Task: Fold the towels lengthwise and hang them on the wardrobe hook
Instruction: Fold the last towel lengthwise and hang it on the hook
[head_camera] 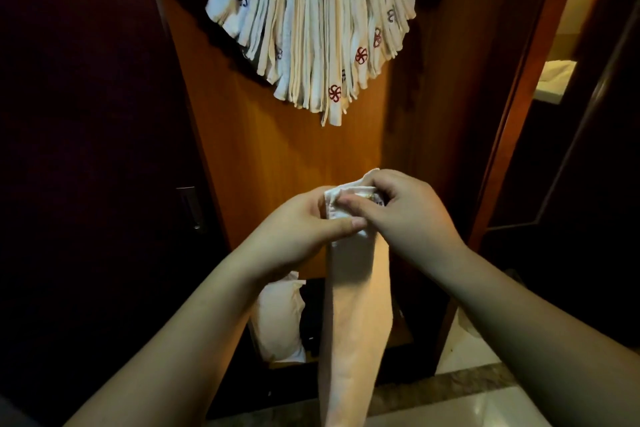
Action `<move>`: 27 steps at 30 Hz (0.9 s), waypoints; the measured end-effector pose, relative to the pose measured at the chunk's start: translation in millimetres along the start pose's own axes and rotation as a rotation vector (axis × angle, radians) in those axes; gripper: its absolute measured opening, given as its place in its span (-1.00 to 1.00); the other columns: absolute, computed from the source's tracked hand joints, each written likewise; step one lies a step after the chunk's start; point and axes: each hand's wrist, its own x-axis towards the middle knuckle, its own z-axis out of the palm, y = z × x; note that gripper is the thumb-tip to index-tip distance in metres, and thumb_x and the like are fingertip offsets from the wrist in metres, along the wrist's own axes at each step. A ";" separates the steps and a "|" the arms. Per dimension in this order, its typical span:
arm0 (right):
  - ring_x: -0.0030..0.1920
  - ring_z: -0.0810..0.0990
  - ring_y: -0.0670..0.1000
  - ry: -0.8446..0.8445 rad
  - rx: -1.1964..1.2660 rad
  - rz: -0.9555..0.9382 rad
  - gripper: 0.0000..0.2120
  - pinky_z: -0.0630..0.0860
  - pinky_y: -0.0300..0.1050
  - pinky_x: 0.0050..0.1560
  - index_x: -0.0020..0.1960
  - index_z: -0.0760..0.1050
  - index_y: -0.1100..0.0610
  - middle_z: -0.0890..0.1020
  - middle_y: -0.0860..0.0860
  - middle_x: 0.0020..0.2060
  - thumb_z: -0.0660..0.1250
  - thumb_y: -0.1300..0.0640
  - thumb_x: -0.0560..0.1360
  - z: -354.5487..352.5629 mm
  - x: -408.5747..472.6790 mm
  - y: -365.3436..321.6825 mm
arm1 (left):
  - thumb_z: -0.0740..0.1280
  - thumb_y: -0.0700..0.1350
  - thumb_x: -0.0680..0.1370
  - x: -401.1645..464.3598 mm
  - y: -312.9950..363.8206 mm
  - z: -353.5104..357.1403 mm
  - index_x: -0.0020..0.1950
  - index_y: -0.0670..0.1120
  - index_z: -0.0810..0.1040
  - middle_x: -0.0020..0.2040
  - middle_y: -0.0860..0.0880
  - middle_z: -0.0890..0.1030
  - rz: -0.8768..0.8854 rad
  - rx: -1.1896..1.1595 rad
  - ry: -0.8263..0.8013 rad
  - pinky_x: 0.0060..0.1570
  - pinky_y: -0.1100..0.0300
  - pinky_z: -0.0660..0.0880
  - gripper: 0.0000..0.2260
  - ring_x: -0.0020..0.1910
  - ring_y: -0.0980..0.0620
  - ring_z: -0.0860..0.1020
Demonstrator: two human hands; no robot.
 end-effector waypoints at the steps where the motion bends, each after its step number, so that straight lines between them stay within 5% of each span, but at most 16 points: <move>1: -0.18 0.53 -0.10 -0.025 -0.015 0.004 -0.73 0.46 -0.11 -0.21 -0.11 0.62 0.03 0.59 -0.08 -0.23 0.34 -0.17 0.50 -0.4 0.4 -0.6 | 0.42 -0.08 0.53 0.6 -0.6 -1.4 0.26 0.00 0.54 0.09 0.00 0.69 -0.006 0.035 0.012 0.18 0.03 0.58 -0.70 0.08 0.07 0.65; 5: -0.18 0.58 -0.20 -0.262 0.021 0.075 -0.68 0.50 -0.22 -0.20 -0.14 0.62 -0.06 0.63 -0.15 -0.25 0.21 -0.21 0.57 -10.3 7.0 -3.0 | 0.36 -0.08 0.59 2.3 -8.1 -5.2 0.14 0.03 0.63 -0.01 0.03 0.70 0.017 0.186 0.066 0.08 0.08 0.60 -0.85 -0.01 0.11 0.66; 8: -0.30 0.57 -0.25 -0.492 -0.016 0.180 -0.69 0.48 -0.31 -0.28 -0.10 0.57 -0.12 0.61 -0.16 -0.29 0.19 -0.30 0.52 -26.5 21.2 2.6 | 0.35 -0.01 0.59 2.7 -11.7 -13.7 0.14 0.00 0.64 0.00 0.00 0.70 -0.061 0.081 0.084 0.14 0.02 0.57 -0.82 0.02 0.03 0.66; 14: -0.34 0.63 -0.12 -1.007 -0.188 0.380 -0.81 0.52 -0.23 -0.28 0.16 0.52 -0.10 0.72 -0.03 -0.22 0.39 -0.03 0.56 -26.7 32.0 40.4 | 0.40 -0.07 0.52 3.8 -8.4 -33.1 -0.03 -0.07 0.71 -0.04 -0.07 0.70 -0.085 -0.076 -0.010 0.09 0.10 0.48 -0.87 -0.01 -0.02 0.63; 20: 0.00 0.58 -0.13 -0.957 -0.642 0.266 -0.59 0.48 -0.32 -0.07 0.30 0.55 -0.01 0.63 -0.12 0.06 0.32 -0.20 0.55 -32.3 25.0 60.5 | 0.45 -0.12 0.40 1.4 -17.1 -55.9 -0.06 -0.13 0.67 -0.11 -0.07 0.67 -0.075 -0.042 0.042 -0.03 0.14 0.43 -0.84 -0.09 0.03 0.60; 24: 0.03 0.49 -0.16 -0.883 -0.647 0.194 -0.56 0.44 -0.34 -0.06 0.34 0.50 -0.03 0.50 -0.14 0.12 0.29 -0.23 0.56 -41.2 22.6 69.6 | 0.40 -0.11 0.49 -2.0 -25.1 -79.5 -0.10 -0.01 0.73 -0.08 -0.01 0.70 -0.095 0.003 0.091 0.08 0.09 0.42 -0.89 -0.05 0.07 0.62; 27: 0.04 0.52 -0.14 -0.657 -0.580 0.144 -0.67 0.50 -0.23 0.03 0.23 0.54 -0.02 0.55 -0.10 0.10 0.31 -0.17 0.56 -47.1 22.4 68.0 | 0.40 -0.12 0.53 -4.1 -32.8 -82.8 -0.11 -0.01 0.72 -0.12 0.02 0.69 -0.093 0.010 0.108 0.00 0.13 0.44 -0.89 -0.11 0.10 0.63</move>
